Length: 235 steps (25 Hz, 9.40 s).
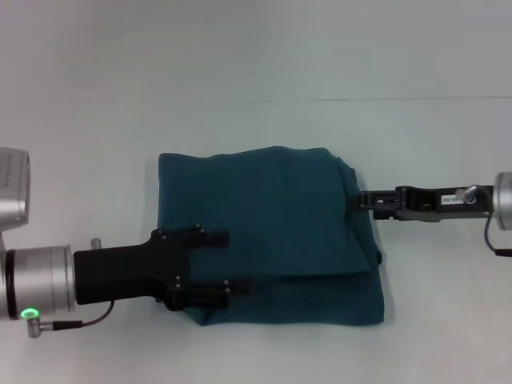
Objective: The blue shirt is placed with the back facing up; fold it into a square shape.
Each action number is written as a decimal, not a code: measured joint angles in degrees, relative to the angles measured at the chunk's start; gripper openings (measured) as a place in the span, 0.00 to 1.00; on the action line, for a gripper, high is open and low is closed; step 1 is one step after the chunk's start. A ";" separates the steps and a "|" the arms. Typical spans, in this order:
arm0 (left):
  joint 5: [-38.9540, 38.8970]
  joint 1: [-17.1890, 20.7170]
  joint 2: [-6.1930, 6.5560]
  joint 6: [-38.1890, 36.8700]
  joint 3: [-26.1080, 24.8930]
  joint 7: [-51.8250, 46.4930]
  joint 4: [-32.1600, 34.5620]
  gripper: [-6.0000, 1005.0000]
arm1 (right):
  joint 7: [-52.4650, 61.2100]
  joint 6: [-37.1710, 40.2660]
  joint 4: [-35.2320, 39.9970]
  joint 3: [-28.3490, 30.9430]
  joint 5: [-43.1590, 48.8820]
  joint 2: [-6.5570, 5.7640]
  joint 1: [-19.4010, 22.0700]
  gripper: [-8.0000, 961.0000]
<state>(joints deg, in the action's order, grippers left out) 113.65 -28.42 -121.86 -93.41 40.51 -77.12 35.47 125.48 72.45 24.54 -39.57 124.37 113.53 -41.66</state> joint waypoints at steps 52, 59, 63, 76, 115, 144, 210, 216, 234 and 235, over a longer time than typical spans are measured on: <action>0.57 -0.70 0.78 0.86 -1.54 -0.49 1.35 0.91 | -4.87 -7.31 -0.94 -3.32 -1.67 4.42 -2.03 0.08; 0.61 -0.41 0.84 0.83 -3.06 -0.49 1.35 0.91 | -10.27 -1.18 1.48 -3.32 -6.27 4.44 -0.56 0.04; 0.61 -0.15 0.87 0.44 -4.31 -0.49 1.35 0.91 | -10.40 2.96 5.79 -3.34 -7.87 4.98 0.66 0.05; 0.42 0.39 0.99 0.01 -5.82 -1.56 1.72 0.91 | -10.08 10.61 12.27 -3.23 -9.57 5.22 2.55 0.06; -0.01 -0.13 -0.55 -0.09 -5.80 -4.27 1.44 0.91 | -9.43 10.88 11.66 -3.78 -6.05 1.70 4.58 0.09; -0.01 -1.06 -1.09 0.06 -5.38 -4.27 1.18 0.91 | -4.41 10.43 11.42 0.37 -1.63 -2.43 8.61 0.23; 10.94 2.01 -1.10 8.22 0.83 -16.91 3.70 0.90 | 1.29 -1.13 10.44 1.12 -1.68 -1.39 3.88 0.81; 10.93 2.19 -0.55 2.65 -3.33 -17.28 6.09 0.90 | 1.26 -1.39 10.41 1.13 -1.68 -1.39 3.92 0.81; 12.04 3.95 -0.62 2.69 -5.10 -21.67 8.03 0.90 | 1.28 0.76 10.29 -0.47 -1.59 -2.05 4.16 0.81; 12.04 3.92 -0.62 2.70 -5.10 -21.67 8.03 0.90 | 1.28 0.80 10.27 -0.69 -1.59 -2.10 4.22 0.81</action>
<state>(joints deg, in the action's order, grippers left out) 125.69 -24.50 -122.48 -90.71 35.42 -98.79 43.50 126.76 73.25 34.81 -40.25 122.78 111.44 -37.44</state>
